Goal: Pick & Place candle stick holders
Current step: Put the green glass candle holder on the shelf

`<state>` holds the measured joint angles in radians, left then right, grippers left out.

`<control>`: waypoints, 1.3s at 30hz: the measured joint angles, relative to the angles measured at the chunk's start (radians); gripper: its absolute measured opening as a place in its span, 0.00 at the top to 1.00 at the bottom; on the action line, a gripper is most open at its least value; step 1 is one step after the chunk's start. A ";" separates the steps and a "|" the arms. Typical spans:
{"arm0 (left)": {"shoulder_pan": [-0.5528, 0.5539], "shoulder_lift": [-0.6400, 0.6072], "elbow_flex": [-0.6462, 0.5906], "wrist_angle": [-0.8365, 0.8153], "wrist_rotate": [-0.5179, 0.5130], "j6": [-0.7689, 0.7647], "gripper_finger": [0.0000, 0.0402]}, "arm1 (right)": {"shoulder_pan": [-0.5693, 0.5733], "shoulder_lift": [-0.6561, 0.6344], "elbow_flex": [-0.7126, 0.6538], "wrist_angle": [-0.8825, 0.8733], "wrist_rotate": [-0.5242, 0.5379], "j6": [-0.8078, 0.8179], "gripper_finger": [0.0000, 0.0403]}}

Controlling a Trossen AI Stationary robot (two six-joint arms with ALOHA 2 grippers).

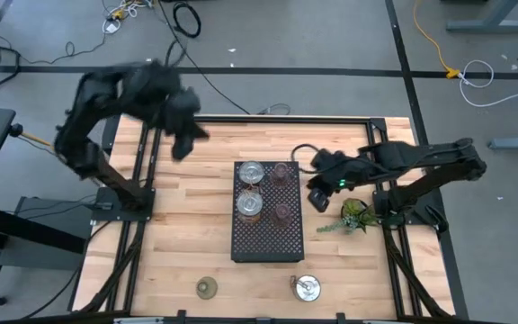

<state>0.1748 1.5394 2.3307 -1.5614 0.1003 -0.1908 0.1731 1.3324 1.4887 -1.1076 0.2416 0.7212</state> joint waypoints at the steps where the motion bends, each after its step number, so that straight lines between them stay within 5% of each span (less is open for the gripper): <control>1: -0.073 -0.021 -0.017 -0.005 -0.004 -0.073 0.97 | 0.005 -0.016 0.000 -0.008 0.019 0.004 0.80; 8: -0.553 -0.057 -0.136 0.002 -0.213 -0.542 0.97 | 0.017 -0.099 0.000 0.011 0.067 0.001 0.80; 14: -0.808 -0.045 -0.374 0.008 -0.325 -0.894 0.95 | 0.017 -0.120 0.000 0.020 0.091 -0.005 0.80; 20: -0.883 -0.045 -0.668 0.145 -0.234 -1.094 0.84 | 0.017 -0.115 0.000 0.034 0.082 -0.015 0.80; 26: -0.895 -0.046 -0.919 0.491 -0.121 -1.164 0.69 | 0.017 -0.115 0.000 0.053 0.081 -0.018 0.80; 32: -0.895 -0.046 -1.072 0.697 -0.100 -1.195 0.58 | 0.021 -0.115 0.000 0.067 0.081 -0.010 0.80; 39: -0.897 -0.046 -1.213 0.866 -0.067 -1.278 0.57 | 0.022 -0.115 0.000 0.066 0.080 -0.003 0.80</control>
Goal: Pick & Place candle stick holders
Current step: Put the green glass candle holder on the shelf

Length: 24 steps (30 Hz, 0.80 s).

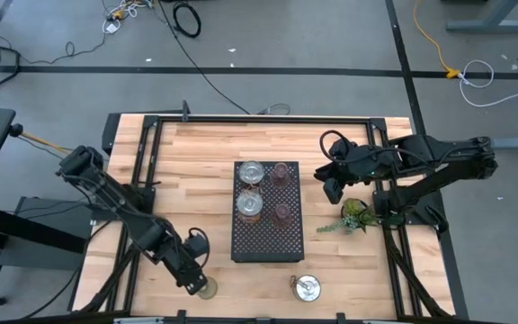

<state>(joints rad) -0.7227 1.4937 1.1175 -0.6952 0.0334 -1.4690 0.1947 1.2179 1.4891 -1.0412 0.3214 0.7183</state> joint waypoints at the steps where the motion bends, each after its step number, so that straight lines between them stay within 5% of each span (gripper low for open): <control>1: 0.000 0.000 -0.020 0.044 0.000 -0.013 0.57 | 0.000 0.000 0.000 0.000 0.000 0.002 0.80; 5: 0.000 0.000 -0.085 0.180 0.016 -0.035 0.59 | 0.000 0.000 0.000 0.000 0.000 0.005 0.80; 18: -0.011 0.107 -0.095 0.221 0.095 -0.038 0.68 | 0.000 0.001 0.000 0.001 0.001 0.006 0.80; 24: -0.009 0.136 -0.093 0.228 0.167 -0.017 0.85 | 0.000 0.001 0.000 0.003 0.002 0.006 0.80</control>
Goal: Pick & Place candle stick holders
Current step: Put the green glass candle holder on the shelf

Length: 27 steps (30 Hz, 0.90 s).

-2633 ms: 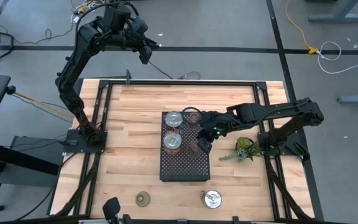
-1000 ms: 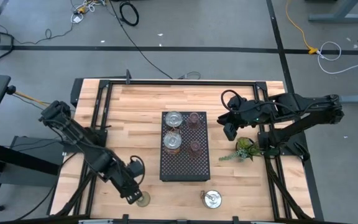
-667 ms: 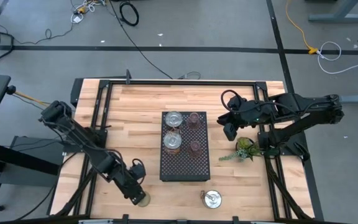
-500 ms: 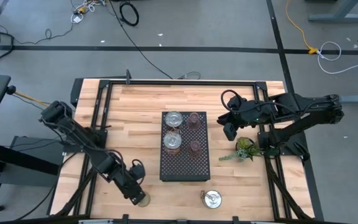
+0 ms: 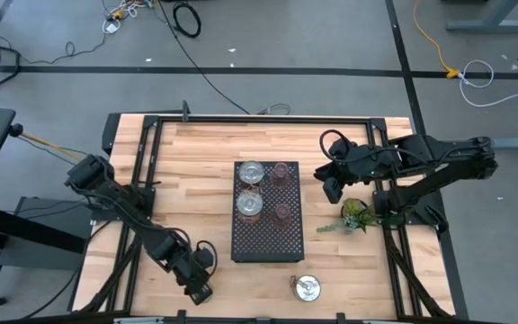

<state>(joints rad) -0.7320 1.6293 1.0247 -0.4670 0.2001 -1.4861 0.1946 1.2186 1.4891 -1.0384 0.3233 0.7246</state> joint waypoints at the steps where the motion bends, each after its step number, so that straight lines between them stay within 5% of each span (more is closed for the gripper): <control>1: 0.003 -0.002 0.002 -0.006 0.000 0.008 0.90 | 0.000 0.000 0.000 0.000 0.000 0.000 0.80; 11: 0.040 0.000 0.086 -0.204 -0.028 0.104 0.92 | 0.000 0.000 0.000 -0.001 0.000 -0.001 0.80; 18: 0.078 0.001 0.290 -0.552 0.002 0.255 0.92 | 0.000 0.001 0.000 -0.002 0.001 -0.008 0.80; 27: 0.159 -0.001 0.615 -0.866 -0.081 0.430 0.92 | 0.000 0.000 0.000 -0.002 -0.001 -0.027 0.80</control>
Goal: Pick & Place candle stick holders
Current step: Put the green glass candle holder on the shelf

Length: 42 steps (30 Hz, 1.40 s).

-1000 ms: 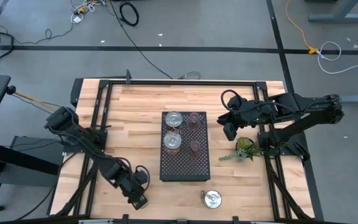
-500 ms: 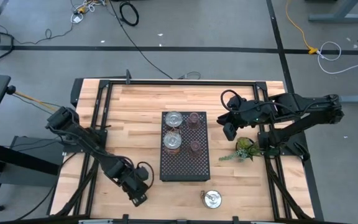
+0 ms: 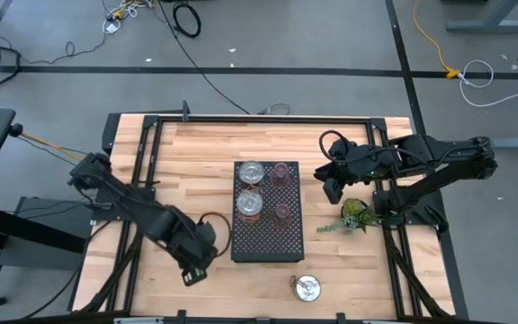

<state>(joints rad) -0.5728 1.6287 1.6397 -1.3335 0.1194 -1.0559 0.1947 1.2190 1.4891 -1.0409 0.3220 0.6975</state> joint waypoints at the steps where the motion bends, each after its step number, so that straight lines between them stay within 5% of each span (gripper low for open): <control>1: 0.011 0.000 0.036 -0.015 -0.011 0.018 0.92 | 0.000 0.000 0.000 0.000 0.000 -0.003 0.80; 10: 0.114 0.015 0.314 -0.032 -0.045 0.097 0.92 | 0.000 0.000 0.000 0.006 0.001 -0.017 0.80; 25: 0.276 0.257 0.546 -0.022 0.036 0.393 0.92 | 0.000 0.000 0.000 0.013 0.003 -0.051 0.80; 42: 0.341 0.394 0.597 0.072 0.092 0.500 0.92 | 0.000 0.000 0.000 0.013 0.003 -0.078 0.80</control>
<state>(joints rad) -0.2316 2.0223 2.2372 -1.2617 0.2116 -0.5560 0.1944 1.2188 1.4887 -1.0283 0.3248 0.6191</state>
